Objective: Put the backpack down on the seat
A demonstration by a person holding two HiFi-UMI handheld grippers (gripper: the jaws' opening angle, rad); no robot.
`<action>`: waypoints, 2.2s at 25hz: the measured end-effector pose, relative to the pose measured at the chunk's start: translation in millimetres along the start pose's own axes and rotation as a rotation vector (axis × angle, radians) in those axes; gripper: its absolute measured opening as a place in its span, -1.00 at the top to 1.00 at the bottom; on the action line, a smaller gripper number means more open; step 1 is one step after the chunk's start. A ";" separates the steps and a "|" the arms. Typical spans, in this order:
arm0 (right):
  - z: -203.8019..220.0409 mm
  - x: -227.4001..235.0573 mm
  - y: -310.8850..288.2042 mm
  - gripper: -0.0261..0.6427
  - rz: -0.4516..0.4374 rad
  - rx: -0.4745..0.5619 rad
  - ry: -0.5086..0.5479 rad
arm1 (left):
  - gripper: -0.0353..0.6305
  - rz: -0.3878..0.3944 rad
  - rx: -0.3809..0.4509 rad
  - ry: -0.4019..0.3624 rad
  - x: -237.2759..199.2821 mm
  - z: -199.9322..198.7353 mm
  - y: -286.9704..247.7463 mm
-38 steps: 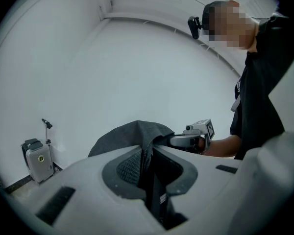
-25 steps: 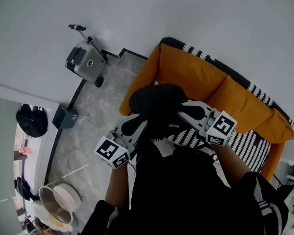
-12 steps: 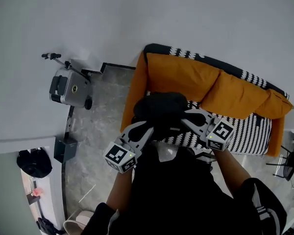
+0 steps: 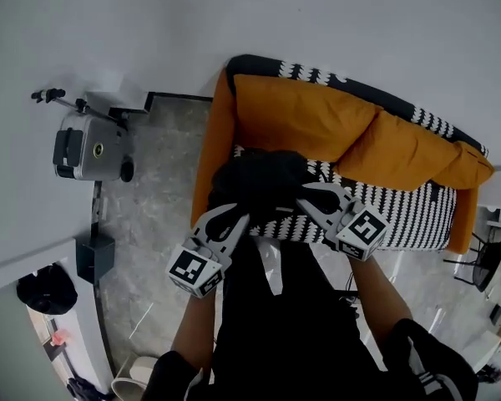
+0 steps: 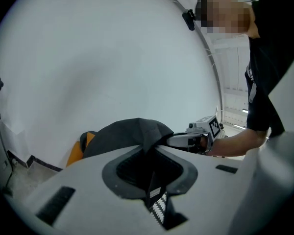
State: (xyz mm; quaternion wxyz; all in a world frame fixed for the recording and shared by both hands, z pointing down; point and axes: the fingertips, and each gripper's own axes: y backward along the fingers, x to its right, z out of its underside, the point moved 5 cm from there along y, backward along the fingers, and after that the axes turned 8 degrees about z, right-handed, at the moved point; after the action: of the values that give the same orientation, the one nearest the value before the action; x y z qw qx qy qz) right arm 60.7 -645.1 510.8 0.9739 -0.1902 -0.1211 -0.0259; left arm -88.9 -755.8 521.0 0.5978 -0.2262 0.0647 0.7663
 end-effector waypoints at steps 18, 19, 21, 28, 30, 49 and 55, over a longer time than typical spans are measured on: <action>43.7 86.5 -66.4 0.80 -0.096 -0.070 0.027 | 0.75 -0.183 -0.002 0.084 -69.2 47.3 -60.7; 46.0 89.8 -69.2 0.80 -0.097 -0.072 0.025 | 0.75 -0.187 -0.004 0.086 -72.1 50.1 -62.8; 50.1 95.0 -73.8 0.80 -0.102 -0.079 0.024 | 0.75 -0.200 -0.008 0.088 -76.8 54.1 -66.0; 54.1 107.3 -97.0 0.80 -0.114 -0.066 -0.003 | 0.75 -0.227 0.002 0.079 -101.8 56.2 -71.1; 53.2 111.9 -104.3 0.80 -0.106 -0.062 0.002 | 0.75 -0.234 -0.003 0.069 -109.9 54.8 -73.9; 44.7 162.9 -161.2 0.80 -0.030 -0.062 0.046 | 0.75 -0.264 -0.091 0.010 -177.8 33.8 -108.8; 45.0 184.0 -177.0 0.80 -0.012 -0.054 0.001 | 0.75 -0.273 -0.105 0.010 -198.5 28.7 -124.8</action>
State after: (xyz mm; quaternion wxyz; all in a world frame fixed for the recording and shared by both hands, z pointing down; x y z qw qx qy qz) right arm 211.8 -792.9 660.9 0.9684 -0.2155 -0.1209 -0.0352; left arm 57.7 -886.7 652.1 0.6834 -0.2679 -0.0040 0.6791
